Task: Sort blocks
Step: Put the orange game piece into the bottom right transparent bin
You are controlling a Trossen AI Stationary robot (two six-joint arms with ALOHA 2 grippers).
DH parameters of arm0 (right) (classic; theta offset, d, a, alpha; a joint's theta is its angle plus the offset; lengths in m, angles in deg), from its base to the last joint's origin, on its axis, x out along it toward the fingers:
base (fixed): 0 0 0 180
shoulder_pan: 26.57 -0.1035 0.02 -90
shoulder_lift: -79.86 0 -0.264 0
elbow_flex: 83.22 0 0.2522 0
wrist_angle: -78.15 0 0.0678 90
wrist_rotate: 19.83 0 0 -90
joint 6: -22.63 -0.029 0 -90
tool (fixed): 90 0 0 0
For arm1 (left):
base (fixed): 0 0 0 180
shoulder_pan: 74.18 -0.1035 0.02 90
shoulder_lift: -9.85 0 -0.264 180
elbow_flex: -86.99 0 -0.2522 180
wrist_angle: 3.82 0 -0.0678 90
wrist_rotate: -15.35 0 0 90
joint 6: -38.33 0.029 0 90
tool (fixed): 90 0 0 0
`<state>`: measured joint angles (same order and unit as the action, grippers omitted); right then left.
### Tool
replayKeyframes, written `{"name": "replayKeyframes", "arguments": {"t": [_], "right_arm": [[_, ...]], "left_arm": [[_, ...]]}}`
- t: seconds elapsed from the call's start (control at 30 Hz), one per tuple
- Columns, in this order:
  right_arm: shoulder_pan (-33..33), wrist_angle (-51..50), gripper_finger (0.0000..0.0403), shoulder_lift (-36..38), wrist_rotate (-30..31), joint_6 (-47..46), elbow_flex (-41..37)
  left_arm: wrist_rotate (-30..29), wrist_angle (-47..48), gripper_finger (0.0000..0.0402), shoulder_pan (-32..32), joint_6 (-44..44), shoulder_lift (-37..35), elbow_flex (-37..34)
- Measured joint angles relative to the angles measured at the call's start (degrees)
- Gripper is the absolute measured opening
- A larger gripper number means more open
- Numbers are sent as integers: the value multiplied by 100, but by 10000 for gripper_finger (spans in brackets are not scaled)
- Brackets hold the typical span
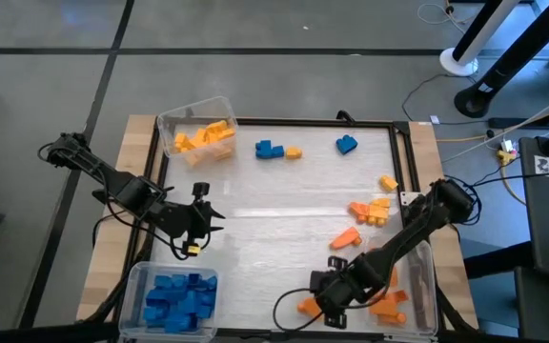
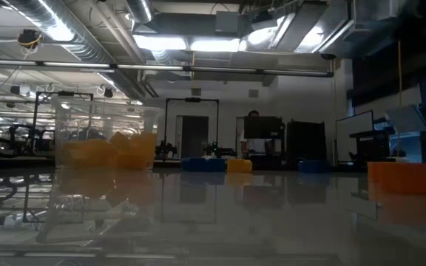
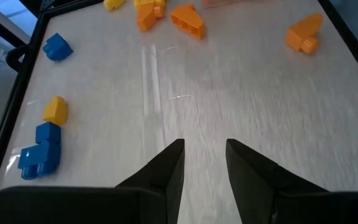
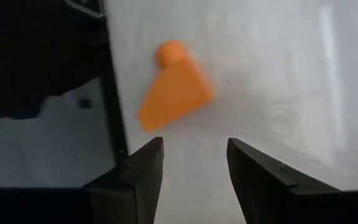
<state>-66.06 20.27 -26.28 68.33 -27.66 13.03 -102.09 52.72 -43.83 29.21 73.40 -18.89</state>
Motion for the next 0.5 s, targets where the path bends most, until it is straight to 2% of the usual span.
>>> {"name": "replayKeyframes", "arguments": {"t": [0.23,0.5], "right_arm": [[-129,1676,179,-7,-228,-373,-806],[-143,2083,179,-7,-248,-665,-1361]], "left_arm": [[0,2,108,0,10,0,0],[0,2,108,0,-3,0,0]]}}
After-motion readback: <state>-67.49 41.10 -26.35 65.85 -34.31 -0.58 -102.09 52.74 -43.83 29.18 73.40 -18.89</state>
